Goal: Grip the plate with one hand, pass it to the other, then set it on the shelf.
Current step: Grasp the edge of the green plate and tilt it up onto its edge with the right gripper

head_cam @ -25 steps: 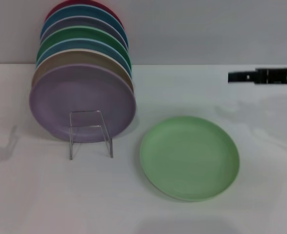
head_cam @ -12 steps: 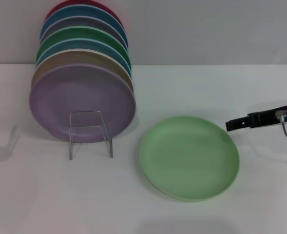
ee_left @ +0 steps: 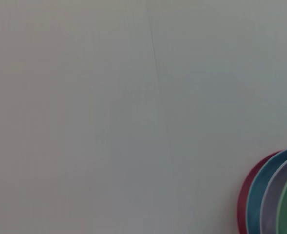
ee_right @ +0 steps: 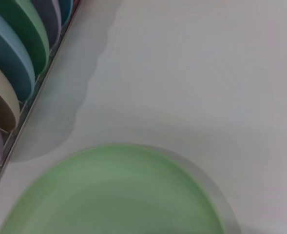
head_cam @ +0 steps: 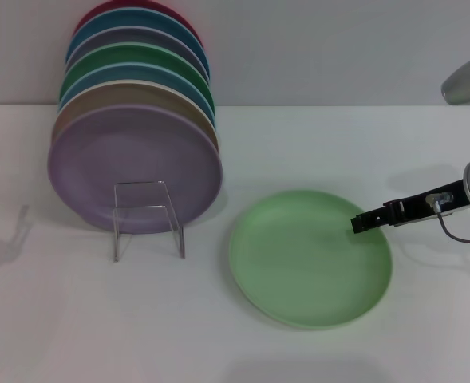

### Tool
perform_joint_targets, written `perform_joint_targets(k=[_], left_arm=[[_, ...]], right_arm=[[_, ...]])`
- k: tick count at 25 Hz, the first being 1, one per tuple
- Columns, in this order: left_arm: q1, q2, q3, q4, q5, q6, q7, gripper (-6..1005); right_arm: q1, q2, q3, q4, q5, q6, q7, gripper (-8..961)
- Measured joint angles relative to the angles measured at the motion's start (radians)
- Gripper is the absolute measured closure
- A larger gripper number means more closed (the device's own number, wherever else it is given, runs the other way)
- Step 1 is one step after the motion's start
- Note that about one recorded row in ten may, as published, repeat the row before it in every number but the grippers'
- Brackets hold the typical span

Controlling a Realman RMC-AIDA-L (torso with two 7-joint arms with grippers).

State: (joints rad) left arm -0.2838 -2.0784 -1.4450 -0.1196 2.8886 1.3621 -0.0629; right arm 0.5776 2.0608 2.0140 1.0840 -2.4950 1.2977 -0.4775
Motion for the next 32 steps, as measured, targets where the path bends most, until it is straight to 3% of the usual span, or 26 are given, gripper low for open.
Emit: perform_joint_targets(k=[32], left_arm=[[0.0,0.0,0.024,-0.007,-0.006,0.001,0.0,184]], right_arm=[[0.046,0.004,-0.029,-0.069,-0.074,-0.016,0.021,283]])
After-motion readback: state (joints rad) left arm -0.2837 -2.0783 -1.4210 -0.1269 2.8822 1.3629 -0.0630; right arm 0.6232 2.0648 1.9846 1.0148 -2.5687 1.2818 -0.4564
